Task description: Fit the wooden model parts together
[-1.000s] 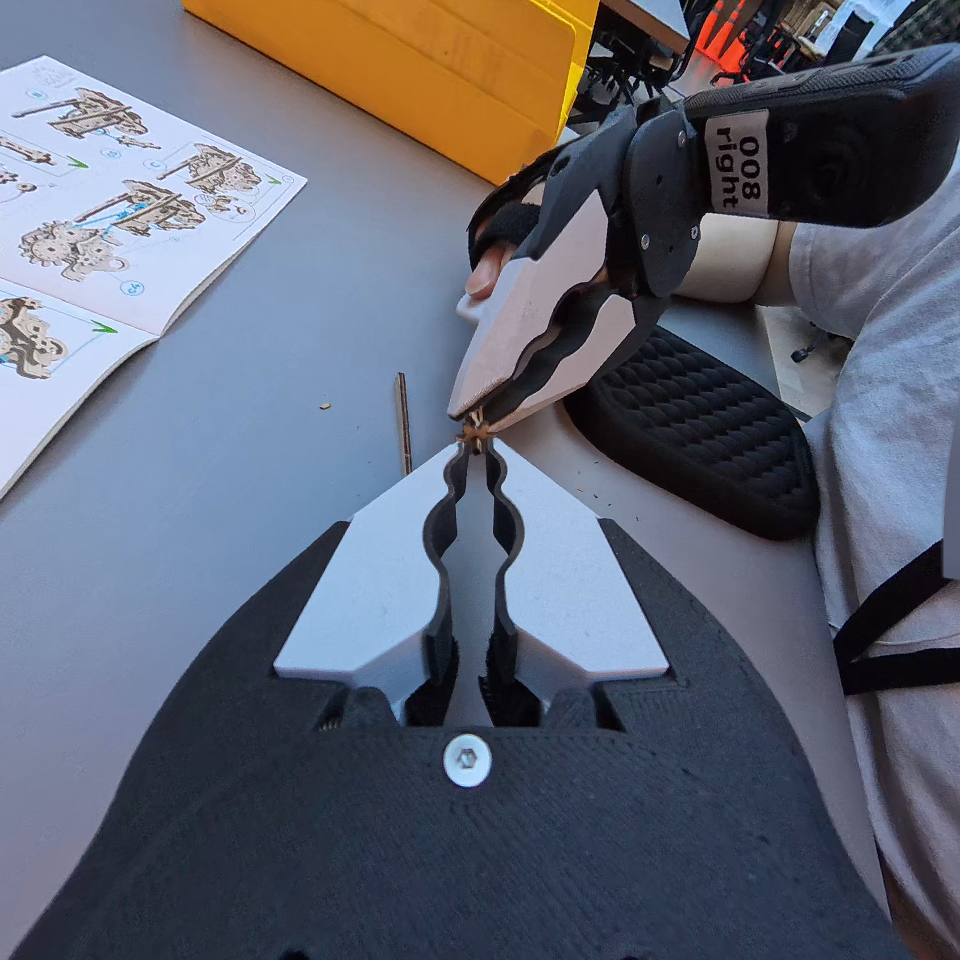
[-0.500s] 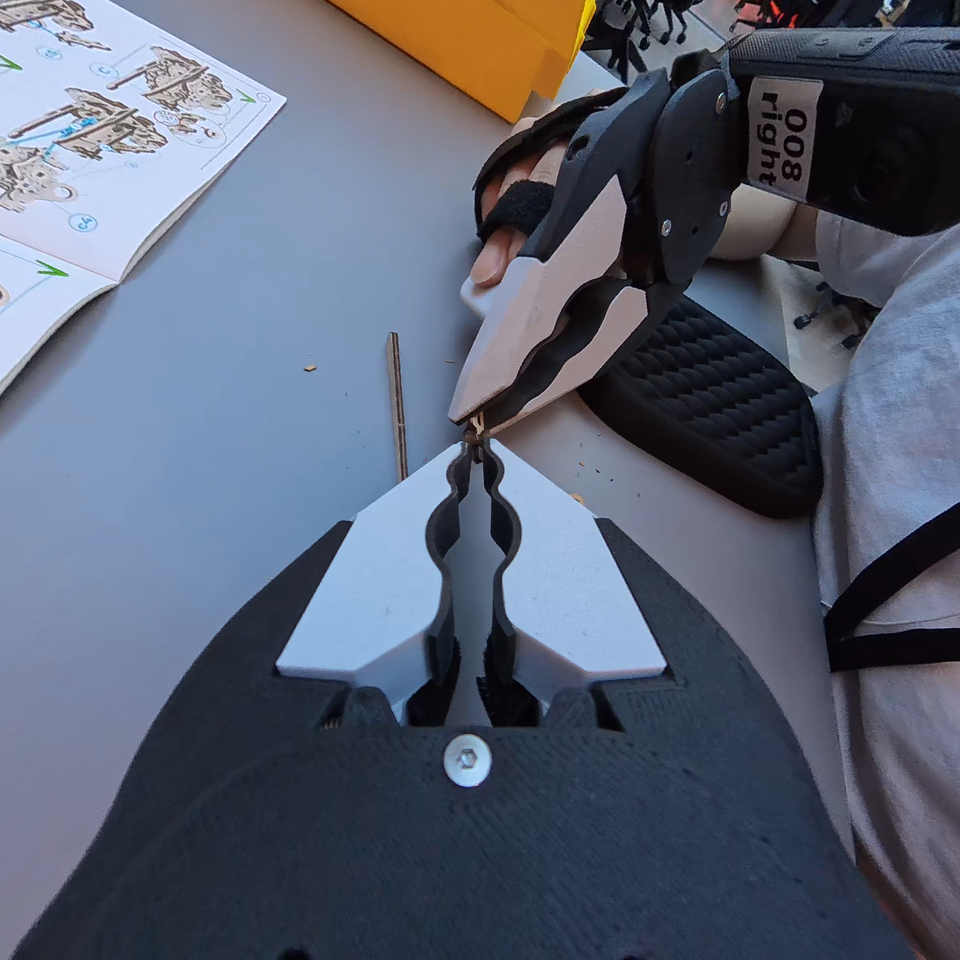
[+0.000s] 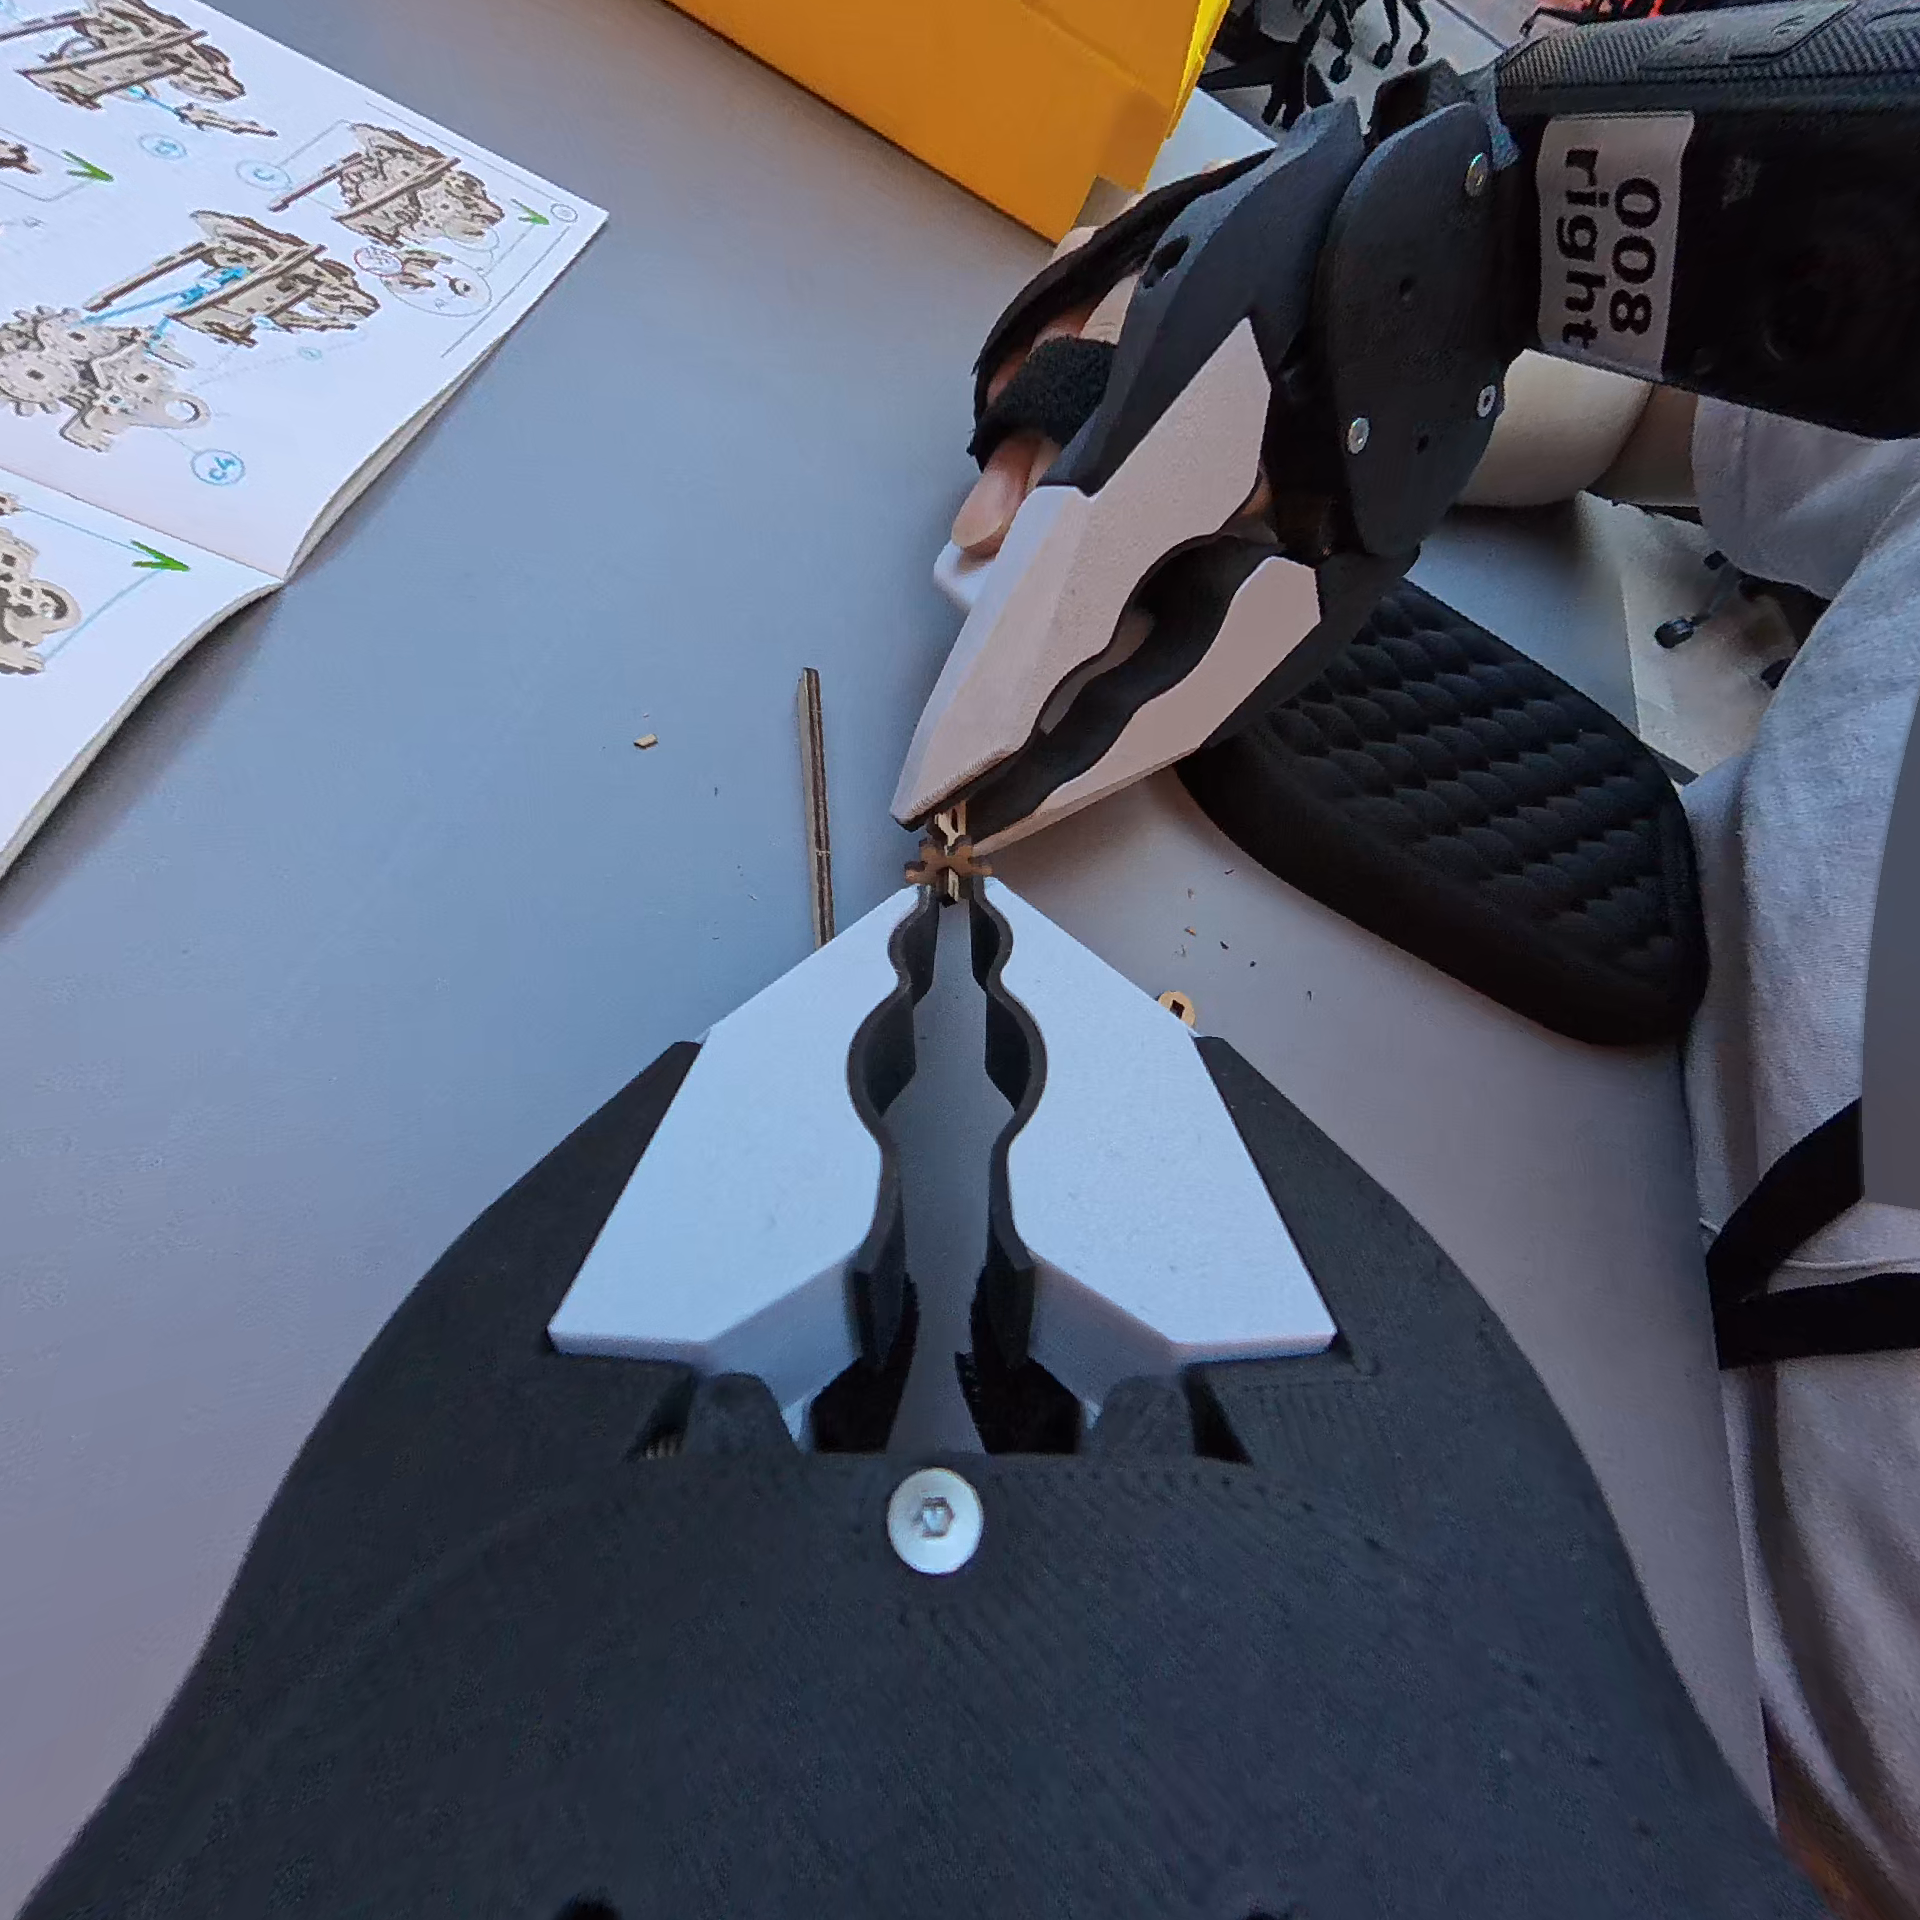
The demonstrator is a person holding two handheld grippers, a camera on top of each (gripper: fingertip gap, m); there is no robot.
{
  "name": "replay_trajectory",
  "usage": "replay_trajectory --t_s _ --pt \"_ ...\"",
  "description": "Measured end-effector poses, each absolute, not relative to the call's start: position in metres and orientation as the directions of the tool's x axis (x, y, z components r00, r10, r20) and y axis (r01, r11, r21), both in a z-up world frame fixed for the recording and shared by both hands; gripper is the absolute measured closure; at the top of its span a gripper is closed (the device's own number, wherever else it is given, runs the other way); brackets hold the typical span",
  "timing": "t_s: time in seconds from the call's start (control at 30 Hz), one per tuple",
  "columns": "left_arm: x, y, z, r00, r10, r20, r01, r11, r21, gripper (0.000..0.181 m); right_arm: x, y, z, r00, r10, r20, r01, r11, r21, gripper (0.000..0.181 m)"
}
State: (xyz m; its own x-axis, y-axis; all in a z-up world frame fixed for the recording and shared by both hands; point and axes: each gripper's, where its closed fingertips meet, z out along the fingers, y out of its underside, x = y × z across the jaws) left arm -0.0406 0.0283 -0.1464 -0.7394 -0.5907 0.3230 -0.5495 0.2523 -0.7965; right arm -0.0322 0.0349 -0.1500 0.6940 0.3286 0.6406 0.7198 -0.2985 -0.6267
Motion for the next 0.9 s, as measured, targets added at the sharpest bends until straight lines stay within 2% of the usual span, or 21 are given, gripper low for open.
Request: replay_trajectory --t_s 0.5,0.63,0.9 --pt "-0.041 0.028 -0.139 -0.719 -0.550 0.425 -0.594 0.168 -0.787 0.180 -0.033 0.034 -0.143 0.601 0.294 0.743 0.798 -0.260 -0.543 0.175" --pt "-0.038 0.029 -0.134 -0.697 -0.563 0.445 -0.600 0.119 -0.791 0.181 -0.031 0.035 -0.138 0.610 0.265 0.747 0.791 -0.261 -0.553 0.175" --pt "-0.029 0.030 -0.119 -0.644 -0.546 0.536 -0.612 -0.052 -0.789 0.181 -0.026 0.035 -0.125 0.697 0.208 0.686 0.716 -0.250 -0.652 0.175"
